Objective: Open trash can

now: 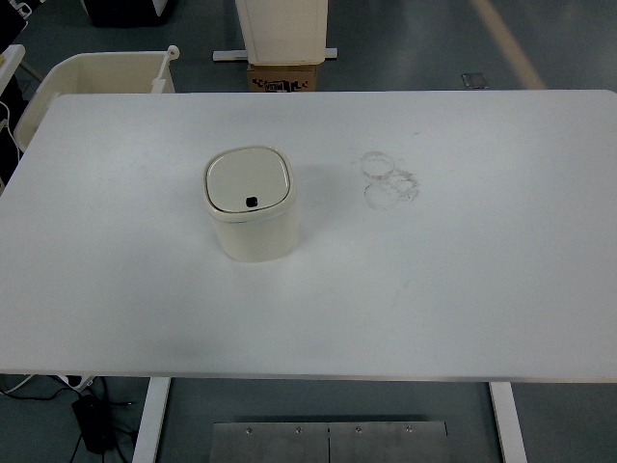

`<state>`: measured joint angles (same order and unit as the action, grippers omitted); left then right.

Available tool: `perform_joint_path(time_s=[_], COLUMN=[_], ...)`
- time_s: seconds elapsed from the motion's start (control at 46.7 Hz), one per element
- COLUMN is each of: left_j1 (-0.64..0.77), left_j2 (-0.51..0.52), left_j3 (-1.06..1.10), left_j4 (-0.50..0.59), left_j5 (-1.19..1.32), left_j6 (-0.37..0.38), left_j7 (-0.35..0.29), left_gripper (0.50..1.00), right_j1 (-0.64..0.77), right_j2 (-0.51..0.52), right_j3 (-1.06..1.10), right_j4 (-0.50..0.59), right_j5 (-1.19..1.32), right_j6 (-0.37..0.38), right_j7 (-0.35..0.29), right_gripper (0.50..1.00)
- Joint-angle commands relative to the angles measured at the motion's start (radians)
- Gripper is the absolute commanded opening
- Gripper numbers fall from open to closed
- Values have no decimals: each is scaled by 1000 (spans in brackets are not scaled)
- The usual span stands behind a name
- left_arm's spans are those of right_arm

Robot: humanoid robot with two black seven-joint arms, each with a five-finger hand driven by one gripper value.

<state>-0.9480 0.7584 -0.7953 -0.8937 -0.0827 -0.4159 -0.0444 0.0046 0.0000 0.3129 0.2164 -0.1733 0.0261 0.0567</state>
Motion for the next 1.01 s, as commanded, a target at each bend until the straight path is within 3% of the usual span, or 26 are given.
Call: perform_joint_path(time_s=[0.0,0.493,0.664,0.857,0.985], left_j1=[-15,-235,-291,-348,-362], left_j2=[18,160,170,191,191], left_j3=[16,257,285,288,315], left_j4=[-33,-266,-346,-422,-447], left_j5=[29,190,254,377,492], left_j6=[2,-3,-15,-138,-162], left_j7=[17,60,165,236,242], left_gripper=[1000,1000,1000,1000,1000], right_j1=[0,0,0,0,0], right_j2=[0,0,0,0,0], right_j3=[0,0,0,0,0], right_j4=[0,0,0,0,0], right_j5=[0,0,0,0,0], right_j6=[0,0,0,0,0], right_j7=[0,0,0,0,0], right_gripper=[993,993,993,993,991])
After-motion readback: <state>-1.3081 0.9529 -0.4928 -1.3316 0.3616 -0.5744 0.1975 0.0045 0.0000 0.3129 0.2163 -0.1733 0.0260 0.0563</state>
